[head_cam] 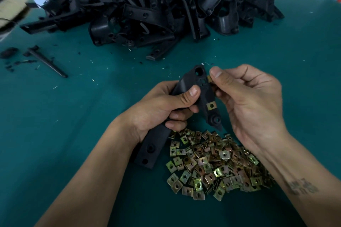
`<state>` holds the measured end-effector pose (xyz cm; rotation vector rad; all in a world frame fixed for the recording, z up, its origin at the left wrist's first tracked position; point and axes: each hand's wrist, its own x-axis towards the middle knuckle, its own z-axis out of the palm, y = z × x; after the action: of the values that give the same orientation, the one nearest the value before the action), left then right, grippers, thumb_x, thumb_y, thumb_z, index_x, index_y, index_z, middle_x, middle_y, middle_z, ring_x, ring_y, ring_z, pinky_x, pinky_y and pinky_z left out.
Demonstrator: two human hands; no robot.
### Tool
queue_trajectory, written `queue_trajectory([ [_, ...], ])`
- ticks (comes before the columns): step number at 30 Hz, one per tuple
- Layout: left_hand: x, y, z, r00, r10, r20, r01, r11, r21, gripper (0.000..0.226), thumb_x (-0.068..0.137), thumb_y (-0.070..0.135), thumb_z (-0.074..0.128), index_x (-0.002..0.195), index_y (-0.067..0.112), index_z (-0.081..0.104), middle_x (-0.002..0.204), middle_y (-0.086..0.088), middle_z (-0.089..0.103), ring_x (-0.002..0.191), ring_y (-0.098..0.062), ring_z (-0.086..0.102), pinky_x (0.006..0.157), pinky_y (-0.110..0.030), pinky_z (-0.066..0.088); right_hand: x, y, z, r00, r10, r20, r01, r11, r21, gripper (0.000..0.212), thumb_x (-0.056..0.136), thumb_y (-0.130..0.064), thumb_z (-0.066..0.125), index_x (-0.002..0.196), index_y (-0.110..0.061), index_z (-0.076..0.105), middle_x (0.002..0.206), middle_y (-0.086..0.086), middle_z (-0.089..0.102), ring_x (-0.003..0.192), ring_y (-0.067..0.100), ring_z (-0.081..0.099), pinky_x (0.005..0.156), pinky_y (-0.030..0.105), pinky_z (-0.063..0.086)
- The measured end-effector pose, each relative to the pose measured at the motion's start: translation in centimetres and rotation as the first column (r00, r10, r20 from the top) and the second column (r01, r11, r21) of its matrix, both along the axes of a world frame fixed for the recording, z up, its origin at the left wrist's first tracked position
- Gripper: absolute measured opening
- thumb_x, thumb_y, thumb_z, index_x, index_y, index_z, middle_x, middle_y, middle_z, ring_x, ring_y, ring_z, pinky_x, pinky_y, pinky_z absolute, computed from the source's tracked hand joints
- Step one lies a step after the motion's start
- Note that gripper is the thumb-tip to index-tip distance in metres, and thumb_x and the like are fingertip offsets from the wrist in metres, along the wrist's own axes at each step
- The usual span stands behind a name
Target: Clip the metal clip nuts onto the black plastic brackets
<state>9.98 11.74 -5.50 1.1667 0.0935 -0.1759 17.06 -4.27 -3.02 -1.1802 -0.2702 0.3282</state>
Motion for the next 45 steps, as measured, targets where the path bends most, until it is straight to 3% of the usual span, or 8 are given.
queue_trajectory([
  [5, 0.0, 0.0, 0.0, 1.0, 0.016, 0.0, -0.016, 1.0, 0.013, 0.022, 0.092, 0.024, 0.06, 0.09, 0.002, 0.055, 0.077, -0.006, 0.057, 0.046, -0.005, 0.032, 0.036, -0.015, 0.03, -0.1, -0.1, 0.2, 1.0, 0.018, 0.002, -0.018, 1.0, 0.008, 0.013, 0.073, -0.01, 0.08, 0.067, -0.012, 0.069, 0.067, 0.006, 0.068, 0.062, 0.013, 0.06, 0.066, 0.027, 0.054],
  [17, -0.1, 0.0, 0.0, 1.0, 0.003, 0.009, -0.003, 1.0, 0.003, 0.021, 0.094, 0.023, 0.059, 0.088, 0.003, 0.055, 0.077, -0.006, 0.057, 0.047, -0.004, 0.033, 0.036, -0.015, 0.031, -0.2, -0.1, 0.3, 0.995, 0.027, -0.092, -0.027, 1.0, -0.003, 0.014, 0.075, -0.011, 0.079, 0.071, -0.008, 0.066, 0.073, 0.008, 0.072, 0.064, 0.013, 0.063, 0.063, 0.022, 0.056],
  [21, -0.1, 0.0, 0.0, 1.0, 0.009, 0.025, -0.009, 1.0, 0.009, 0.02, 0.094, 0.022, 0.058, 0.089, 0.003, 0.054, 0.077, -0.006, 0.058, 0.047, -0.004, 0.032, 0.036, -0.015, 0.03, -0.4, 0.1, 0.2, 0.994, 0.016, -0.108, -0.02, 0.999, -0.039, 0.016, 0.073, -0.014, 0.08, 0.071, -0.008, 0.065, 0.079, 0.013, 0.072, 0.072, 0.023, 0.062, 0.068, 0.032, 0.057],
  [27, -0.1, 0.0, 0.1, 0.999, 0.0, 0.038, -0.001, 1.0, 0.019, 0.023, 0.095, 0.023, 0.056, 0.086, 0.002, 0.054, 0.075, -0.004, 0.058, 0.047, -0.004, 0.033, 0.036, -0.015, 0.031, 0.1, -0.3, 0.4, 0.993, 0.064, -0.099, -0.067, 0.997, -0.032, 0.015, 0.073, -0.012, 0.079, 0.073, -0.006, 0.065, 0.072, 0.01, 0.067, 0.06, 0.012, 0.058, 0.059, 0.021, 0.055],
  [33, -0.1, -0.1, -0.1, 0.999, -0.039, 0.033, 0.038, 0.999, 0.037, 0.02, 0.094, 0.022, 0.058, 0.084, 0.006, 0.058, 0.074, -0.004, 0.059, 0.046, -0.004, 0.034, 0.037, -0.015, 0.031, 0.7, -0.8, 0.8, 0.982, 0.184, -0.05, -0.187, 0.98, -0.067, 0.018, 0.07, -0.011, 0.076, 0.076, -0.001, 0.063, 0.079, 0.016, 0.072, 0.067, 0.023, 0.065, 0.067, 0.034, 0.056],
  [39, -0.2, -0.1, -0.2, 0.999, -0.004, 0.049, 0.002, 0.999, 0.034, 0.021, 0.095, 0.021, 0.057, 0.085, 0.002, 0.055, 0.074, -0.005, 0.059, 0.046, -0.004, 0.034, 0.037, -0.014, 0.032, -0.7, -0.2, 0.1, 0.978, 0.202, -0.051, -0.201, 0.979, 0.02, 0.023, 0.083, -0.018, 0.07, 0.076, 0.003, 0.064, 0.082, 0.023, 0.073, 0.058, 0.034, 0.068, 0.053, 0.036, 0.061],
  [42, -0.2, -0.1, -0.1, 0.998, 0.037, 0.045, -0.038, 0.999, 0.02, 0.021, 0.094, 0.021, 0.059, 0.086, 0.003, 0.056, 0.075, -0.006, 0.058, 0.047, -0.005, 0.033, 0.036, -0.015, 0.032, -0.3, -0.5, 0.0, 0.979, 0.195, 0.051, -0.193, 0.98, -0.039, 0.024, 0.083, -0.023, 0.071, 0.079, 0.001, 0.069, 0.083, 0.02, 0.074, 0.064, 0.034, 0.069, 0.061, 0.039, 0.063],
  [45, 0.0, -0.2, -0.1, 0.998, 0.055, 0.037, -0.055, 0.998, -0.003, 0.018, 0.094, 0.02, 0.059, 0.09, 0.003, 0.054, 0.074, -0.005, 0.057, 0.048, -0.005, 0.033, 0.036, -0.015, 0.031, 0.5, -1.4, -0.7, 0.868, 0.208, 0.45, -0.043, 0.936, -0.349, 0.023, 0.085, -0.034, 0.076, 0.088, -0.011, 0.072, 0.081, 0.003, 0.074, 0.073, 0.016, 0.069, 0.066, 0.028, 0.057],
])
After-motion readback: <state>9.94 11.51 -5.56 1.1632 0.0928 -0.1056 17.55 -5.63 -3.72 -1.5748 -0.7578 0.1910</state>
